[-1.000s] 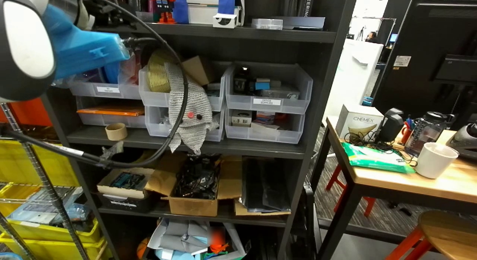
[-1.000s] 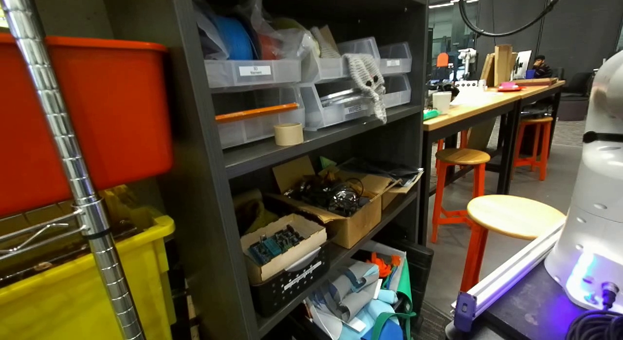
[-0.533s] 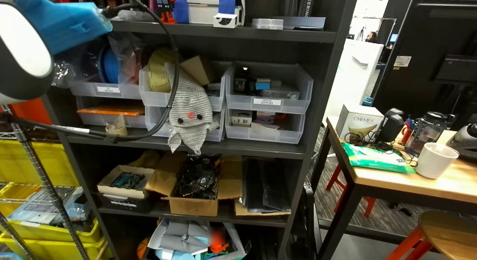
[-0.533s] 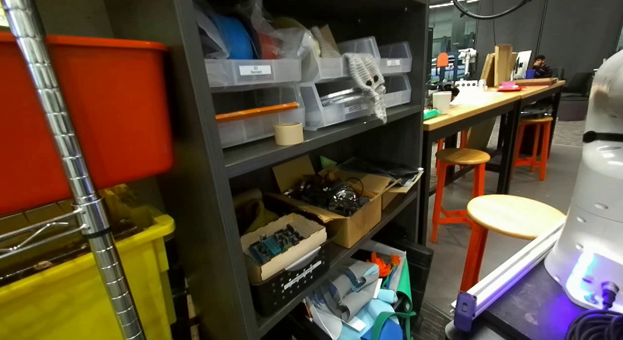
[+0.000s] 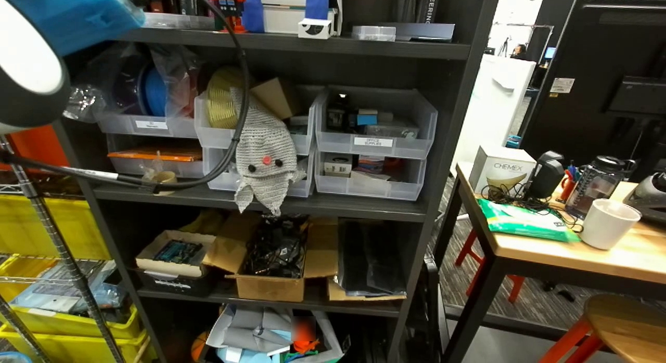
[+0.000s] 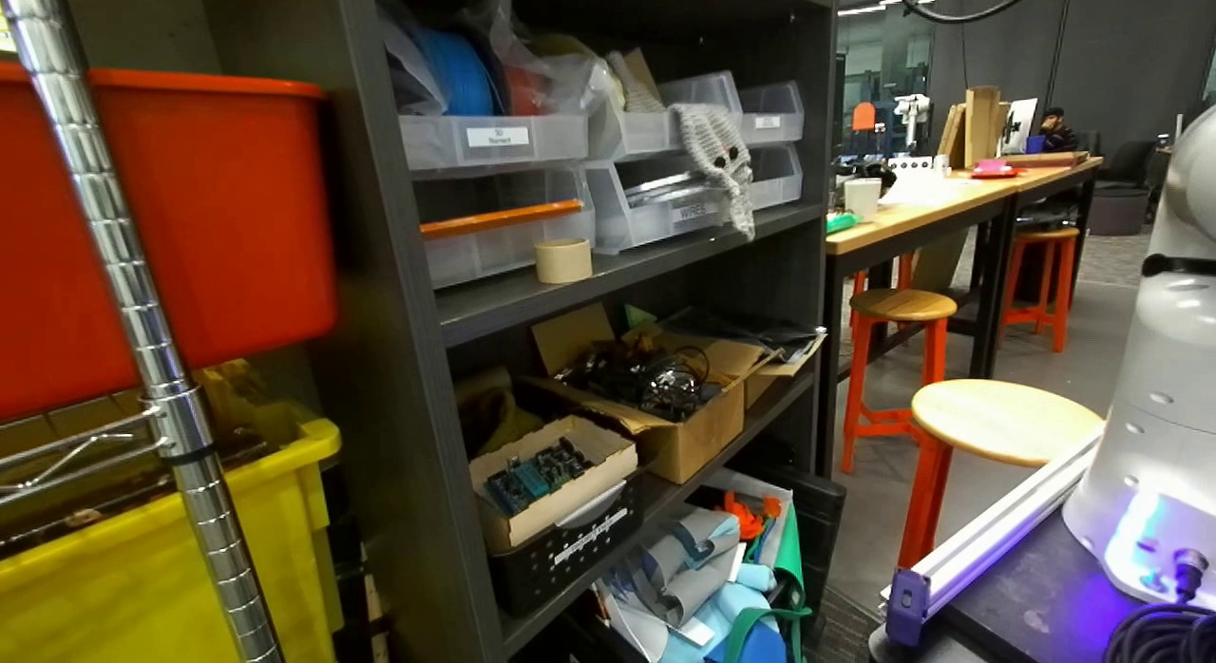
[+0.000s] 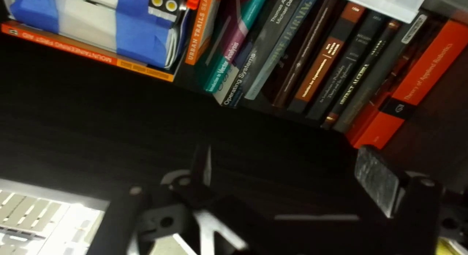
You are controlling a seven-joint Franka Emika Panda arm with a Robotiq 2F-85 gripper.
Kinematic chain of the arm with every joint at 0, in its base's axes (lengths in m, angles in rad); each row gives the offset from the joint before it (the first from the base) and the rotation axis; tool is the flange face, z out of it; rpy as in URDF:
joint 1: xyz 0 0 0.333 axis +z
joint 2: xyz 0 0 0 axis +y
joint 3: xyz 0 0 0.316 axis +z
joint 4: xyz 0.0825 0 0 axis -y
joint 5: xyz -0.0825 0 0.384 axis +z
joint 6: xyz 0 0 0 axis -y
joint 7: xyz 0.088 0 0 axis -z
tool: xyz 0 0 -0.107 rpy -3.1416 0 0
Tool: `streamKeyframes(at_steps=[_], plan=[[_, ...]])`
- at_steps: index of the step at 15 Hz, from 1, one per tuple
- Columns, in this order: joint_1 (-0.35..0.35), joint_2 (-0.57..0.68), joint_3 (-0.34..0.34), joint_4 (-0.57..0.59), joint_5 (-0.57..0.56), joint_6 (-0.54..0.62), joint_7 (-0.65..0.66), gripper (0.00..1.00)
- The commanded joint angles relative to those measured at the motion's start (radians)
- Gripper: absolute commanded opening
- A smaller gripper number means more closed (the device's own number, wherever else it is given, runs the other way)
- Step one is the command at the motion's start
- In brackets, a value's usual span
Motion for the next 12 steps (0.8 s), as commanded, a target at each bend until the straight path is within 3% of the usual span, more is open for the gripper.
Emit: streamKeyframes(at_steps=[1, 7, 12], plan=[[-0.109, 0.006, 0.073, 0.046, 0.046, -0.003, 0.078, 1.00], [-0.192, 0.103, 0.187, 0.108, 0.081, -0.009, 0.145, 1.00], [-0.250, 0.163, 0.212, 0.185, 0.092, -0.036, 0.152, 1.00]])
